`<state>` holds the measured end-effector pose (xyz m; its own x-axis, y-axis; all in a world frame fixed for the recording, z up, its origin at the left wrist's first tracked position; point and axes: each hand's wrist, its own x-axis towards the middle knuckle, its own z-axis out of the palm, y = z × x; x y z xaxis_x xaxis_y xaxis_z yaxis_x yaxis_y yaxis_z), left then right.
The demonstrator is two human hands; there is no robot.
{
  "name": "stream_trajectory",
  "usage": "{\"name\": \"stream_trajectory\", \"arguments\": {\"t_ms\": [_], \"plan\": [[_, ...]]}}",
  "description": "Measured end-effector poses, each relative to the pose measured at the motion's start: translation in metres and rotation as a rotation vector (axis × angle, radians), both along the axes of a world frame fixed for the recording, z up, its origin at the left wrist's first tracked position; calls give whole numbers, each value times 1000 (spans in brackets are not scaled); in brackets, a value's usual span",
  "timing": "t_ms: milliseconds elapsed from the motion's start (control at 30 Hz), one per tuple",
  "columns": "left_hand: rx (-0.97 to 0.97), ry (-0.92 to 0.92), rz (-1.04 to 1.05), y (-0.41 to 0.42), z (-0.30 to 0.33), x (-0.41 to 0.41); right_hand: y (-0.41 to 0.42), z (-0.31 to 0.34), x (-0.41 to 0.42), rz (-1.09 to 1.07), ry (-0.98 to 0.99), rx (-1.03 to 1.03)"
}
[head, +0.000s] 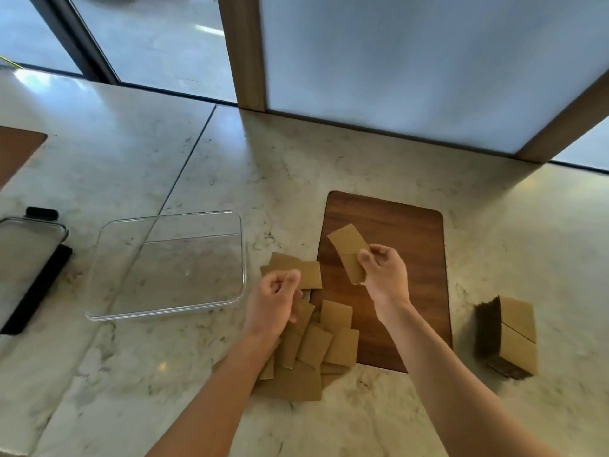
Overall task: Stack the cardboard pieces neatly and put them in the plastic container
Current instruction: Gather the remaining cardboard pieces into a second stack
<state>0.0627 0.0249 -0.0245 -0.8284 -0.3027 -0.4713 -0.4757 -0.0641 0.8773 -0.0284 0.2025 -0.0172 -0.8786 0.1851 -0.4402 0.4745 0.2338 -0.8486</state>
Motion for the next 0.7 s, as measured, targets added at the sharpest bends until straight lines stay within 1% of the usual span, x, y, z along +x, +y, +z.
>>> {"name": "stream_trajectory", "arguments": {"t_ms": [67, 100, 133, 200, 233, 267, 300, 333, 367, 400, 433, 467, 500, 533, 600, 633, 667, 700], "plan": [[384, 5, 50, 11, 9, -9, -20, 1, 24, 117, -58, -70], [523, 5, 113, 12, 12, -10, -31, 0, 35, 209, -95, -70], [599, -2, 184, 12, 12, -10, -39, -2, 43, 271, -110, -44], [617, -17, 311, 7, 8, -8, -47, -9, 40, 294, -28, 110], [617, -17, 353, 2, 4, -5, -46, -15, 32, 290, 48, 207], [637, -16, 370, 0, 1, -2, -44, -19, 24, 337, 104, 300], [662, -24, 369, -3, -2, 3, -45, -20, 16, 481, 127, 384], [667, -39, 360, -5, -4, 8, -48, -23, 10, 680, 138, 478], [635, -62, 349, -7, -8, 13, -53, -28, 6, 871, 161, 596], [597, -77, 333, -8, -11, 16, -57, -31, 3, 992, 202, 705], [569, -85, 330, -10, -15, 20, -59, -32, 1, 1026, 235, 763], [560, -80, 334, -11, -16, 22, -58, -32, -3, 980, 256, 769], [559, -71, 349, -13, -16, 22, -54, -30, -7, 883, 248, 696], [562, -63, 367, -14, -15, 22, -48, -26, -10, 742, 205, 562], [538, -71, 398, -13, -12, 16, -39, -16, -10, 412, 76, 218], [518, -67, 398, -13, -11, 12, -41, -10, -6, 306, 0, 82], [489, -57, 383, -11, -9, 8, -47, -8, 2, 274, -69, -1], [433, -45, 352, -10, -10, 4, -54, -8, 12, 323, -102, -16]]}}
